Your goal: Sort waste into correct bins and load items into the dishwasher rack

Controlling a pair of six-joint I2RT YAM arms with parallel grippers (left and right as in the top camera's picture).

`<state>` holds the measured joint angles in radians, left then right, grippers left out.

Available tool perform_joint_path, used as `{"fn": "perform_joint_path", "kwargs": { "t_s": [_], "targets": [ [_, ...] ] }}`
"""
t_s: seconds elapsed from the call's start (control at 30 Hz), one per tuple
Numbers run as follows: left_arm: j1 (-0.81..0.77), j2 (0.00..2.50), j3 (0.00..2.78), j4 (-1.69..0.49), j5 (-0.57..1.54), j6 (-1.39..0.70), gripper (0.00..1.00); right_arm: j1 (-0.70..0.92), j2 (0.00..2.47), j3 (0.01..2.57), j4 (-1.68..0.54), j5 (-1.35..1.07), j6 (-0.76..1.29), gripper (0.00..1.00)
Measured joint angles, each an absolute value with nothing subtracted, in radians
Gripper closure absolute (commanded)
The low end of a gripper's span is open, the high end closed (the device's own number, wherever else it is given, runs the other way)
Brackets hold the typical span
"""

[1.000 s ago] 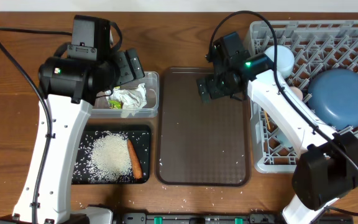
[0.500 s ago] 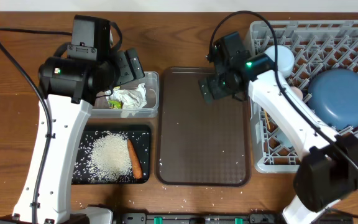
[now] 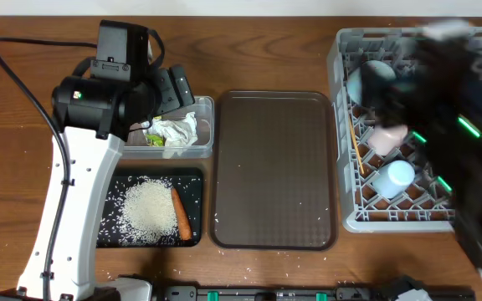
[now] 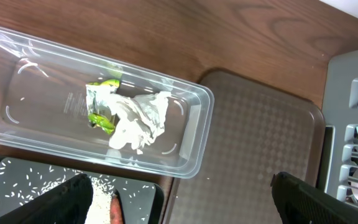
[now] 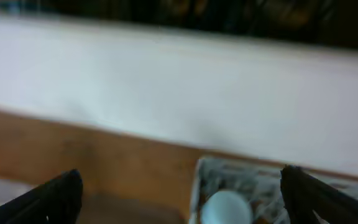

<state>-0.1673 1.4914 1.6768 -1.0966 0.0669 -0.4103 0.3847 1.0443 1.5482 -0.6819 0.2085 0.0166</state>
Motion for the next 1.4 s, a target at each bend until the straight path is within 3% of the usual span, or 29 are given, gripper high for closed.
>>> {"fn": "perform_joint_path", "kwargs": {
  "t_s": [0.47, 0.7, 1.23, 1.4],
  "targets": [
    [-0.167, 1.491, 1.677, -1.096, 0.067, -0.41, 0.06, 0.258, 0.374, 1.09, -0.679, 0.242, 0.015, 0.01],
    [-0.167, 1.491, 1.676, -1.096, 0.067, -0.41, 0.06, 0.192, 0.145, 0.782, -0.557, 0.243, 0.061, 0.01],
    [-0.167, 1.491, 1.677, -1.097, 0.067, -0.41, 0.06, 0.113, 0.015, 0.158, 0.082, 0.239, 0.36, 0.01],
    [-0.167, 1.491, 1.676, -1.097, 0.067, -0.41, 0.06, 0.11, 0.013, 0.068, 0.11, 0.236, 0.385, 0.01]
  ]
}}
